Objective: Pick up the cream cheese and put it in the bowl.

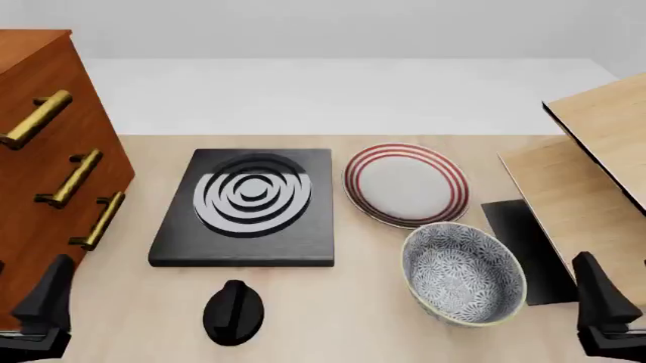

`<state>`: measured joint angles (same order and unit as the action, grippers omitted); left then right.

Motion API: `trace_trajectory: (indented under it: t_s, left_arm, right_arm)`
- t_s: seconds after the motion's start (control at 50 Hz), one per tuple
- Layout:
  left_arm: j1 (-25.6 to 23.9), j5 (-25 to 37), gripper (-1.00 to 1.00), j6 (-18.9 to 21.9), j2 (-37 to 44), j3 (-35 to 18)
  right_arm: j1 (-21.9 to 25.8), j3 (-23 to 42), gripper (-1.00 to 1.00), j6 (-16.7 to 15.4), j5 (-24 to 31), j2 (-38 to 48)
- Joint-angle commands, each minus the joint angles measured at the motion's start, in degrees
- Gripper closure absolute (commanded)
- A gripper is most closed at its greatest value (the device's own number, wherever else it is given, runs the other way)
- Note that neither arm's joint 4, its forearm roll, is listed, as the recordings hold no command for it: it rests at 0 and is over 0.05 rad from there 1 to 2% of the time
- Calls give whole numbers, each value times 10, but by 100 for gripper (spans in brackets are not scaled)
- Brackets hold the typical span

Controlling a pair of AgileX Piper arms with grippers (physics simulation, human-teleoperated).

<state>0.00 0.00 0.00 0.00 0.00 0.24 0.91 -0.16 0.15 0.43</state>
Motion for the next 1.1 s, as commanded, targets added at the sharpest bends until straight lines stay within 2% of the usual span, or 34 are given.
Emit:
trace_trajectory:
  t_s: [0.02,0.1,0.2,0.28,0.38,0.4,0.44,0.5,0.52,0.58,0.7,0.72,0.78,0.82,0.92,1.1]
  left_arm:
    - [0,0,-100,0,0,0]
    - [0,0,-100,0,0,0]
    - [0,0,-100,0,0,0]
    - [0,0,-100,0,0,0]
    - [0,0,-100,0,0,0]
    - [0,0,-100,0,0,0]
    - [0,0,-100,0,0,0]
    - [0,0,-100,0,0,0]
    - [0,0,-100,0,0,0]
    - [0,0,-100,0,0,0]
    - [0,0,-100,0,0,0]
    - [0,0,-100,0,0,0]
    - [0,0,-100,0,0,0]
    - [0,0,-100,0,0,0]
    - [0,0,-100,0,0,0]
    - [0,0,-100,0,0,0]
  right_arm:
    - [4,-7,-100,-12,-22,27]
    - [12,-7,-100,-16,-50,60]
    - [34,-4,-100,-31,-58,77]
    - [75,10,-100,-44,-37,81]
    - [136,27,-100,-77,-14,114]
    - [142,31,-100,-71,-6,112]
    - [163,40,-100,-92,10,121]
    - [182,54,-100,-89,30,121]
    - [192,57,-100,-103,33,129]
    - [212,74,-100,-110,52,133]
    - [260,92,-100,-130,55,169]
    - [281,93,-100,-142,49,190]
    - [300,96,-100,-144,43,208]
    - [311,94,-100,-162,31,230]
    - [361,97,-100,-164,-4,300]
    - [414,109,-100,-163,-57,381]
